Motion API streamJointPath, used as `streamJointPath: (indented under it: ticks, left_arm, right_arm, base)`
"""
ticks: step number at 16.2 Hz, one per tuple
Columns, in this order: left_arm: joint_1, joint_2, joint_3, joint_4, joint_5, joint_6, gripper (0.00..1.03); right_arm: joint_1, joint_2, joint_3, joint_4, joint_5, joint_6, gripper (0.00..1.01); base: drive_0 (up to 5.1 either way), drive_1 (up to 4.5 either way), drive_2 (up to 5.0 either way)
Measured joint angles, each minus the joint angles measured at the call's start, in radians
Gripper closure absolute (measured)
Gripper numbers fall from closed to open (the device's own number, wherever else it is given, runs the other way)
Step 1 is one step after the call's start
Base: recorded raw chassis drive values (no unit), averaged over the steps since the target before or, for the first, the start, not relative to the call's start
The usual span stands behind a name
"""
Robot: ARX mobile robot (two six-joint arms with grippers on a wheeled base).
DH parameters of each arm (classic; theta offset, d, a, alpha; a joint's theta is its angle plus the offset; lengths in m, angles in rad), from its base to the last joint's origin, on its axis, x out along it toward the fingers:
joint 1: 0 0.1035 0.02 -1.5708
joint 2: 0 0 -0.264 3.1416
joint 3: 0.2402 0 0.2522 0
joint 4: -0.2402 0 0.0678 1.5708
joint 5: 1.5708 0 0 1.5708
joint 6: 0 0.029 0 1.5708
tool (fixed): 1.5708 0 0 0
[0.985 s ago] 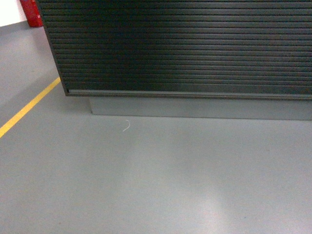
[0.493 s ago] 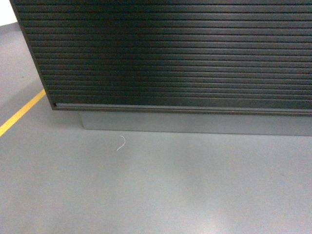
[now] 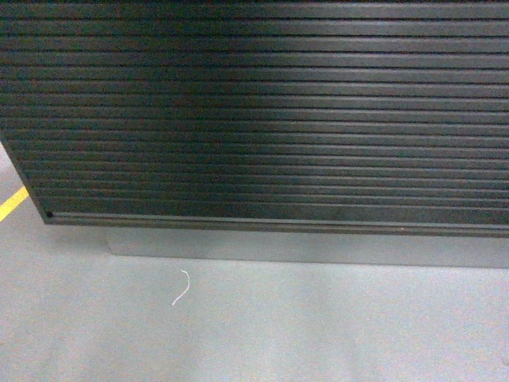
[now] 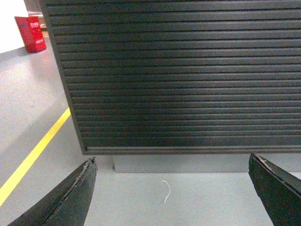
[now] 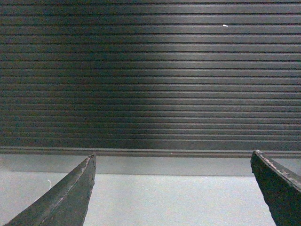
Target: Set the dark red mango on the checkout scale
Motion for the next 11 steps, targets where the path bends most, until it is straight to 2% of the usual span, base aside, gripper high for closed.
streamJointPath:
  ticks: [11]
  left_arm:
    - [0.0,0.0,0.0,-0.007,-0.002,0.0,0.05]
  right_arm:
    - [0.0,0.0,0.0,-0.002,0.0,0.0,0.03]
  base:
    - [0.0,4.22,-4.2]
